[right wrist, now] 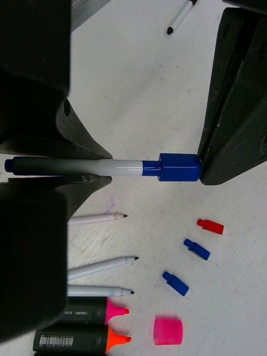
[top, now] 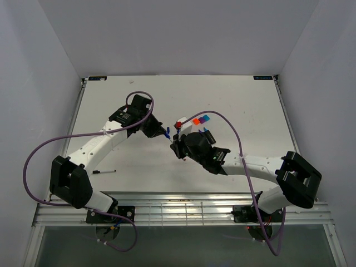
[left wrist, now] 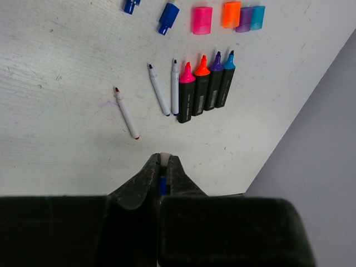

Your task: Open the pen caps

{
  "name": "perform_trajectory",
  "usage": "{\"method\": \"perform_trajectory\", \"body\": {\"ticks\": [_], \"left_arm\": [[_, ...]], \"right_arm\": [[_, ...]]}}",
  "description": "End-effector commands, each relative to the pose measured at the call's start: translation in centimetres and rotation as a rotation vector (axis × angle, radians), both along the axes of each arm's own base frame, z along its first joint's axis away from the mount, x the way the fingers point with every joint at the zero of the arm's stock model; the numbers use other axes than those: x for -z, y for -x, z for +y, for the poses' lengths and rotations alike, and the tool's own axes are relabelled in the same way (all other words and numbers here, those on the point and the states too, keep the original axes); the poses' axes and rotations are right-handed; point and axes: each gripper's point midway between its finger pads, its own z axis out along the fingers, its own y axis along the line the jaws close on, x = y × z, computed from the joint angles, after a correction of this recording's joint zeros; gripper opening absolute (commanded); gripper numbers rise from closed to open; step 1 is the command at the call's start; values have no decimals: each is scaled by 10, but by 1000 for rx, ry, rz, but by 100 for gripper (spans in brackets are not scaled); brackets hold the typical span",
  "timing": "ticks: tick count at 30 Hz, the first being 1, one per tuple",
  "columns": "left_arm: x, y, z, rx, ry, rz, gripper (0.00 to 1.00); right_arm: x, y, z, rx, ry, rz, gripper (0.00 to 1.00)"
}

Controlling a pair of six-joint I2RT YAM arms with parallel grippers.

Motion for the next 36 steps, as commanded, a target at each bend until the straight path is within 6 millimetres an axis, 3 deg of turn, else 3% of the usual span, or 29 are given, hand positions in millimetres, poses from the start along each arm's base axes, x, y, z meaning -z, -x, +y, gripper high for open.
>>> {"method": "perform_trajectory", "body": {"ticks": [1,7,17,25,36], "left_arm": [[-7,21,-7,71,45,10,0],[0,25,-9,89,55,23,1],[-1,34,-5,86,70,17,29],[-9,36,-4,81,83,1,47],[-18,31,-5,49,104,-8,55]], "right_arm": [[-36,-12,9,14,-101,-75,8],[-48,-11,4,6,-134,-119,8],[-68,-8,-2,-8,-180,-185,8],[-71,-3,-5,-20,-195,-184,8],[-66,2,2,-41,-192,-171,8]]}}
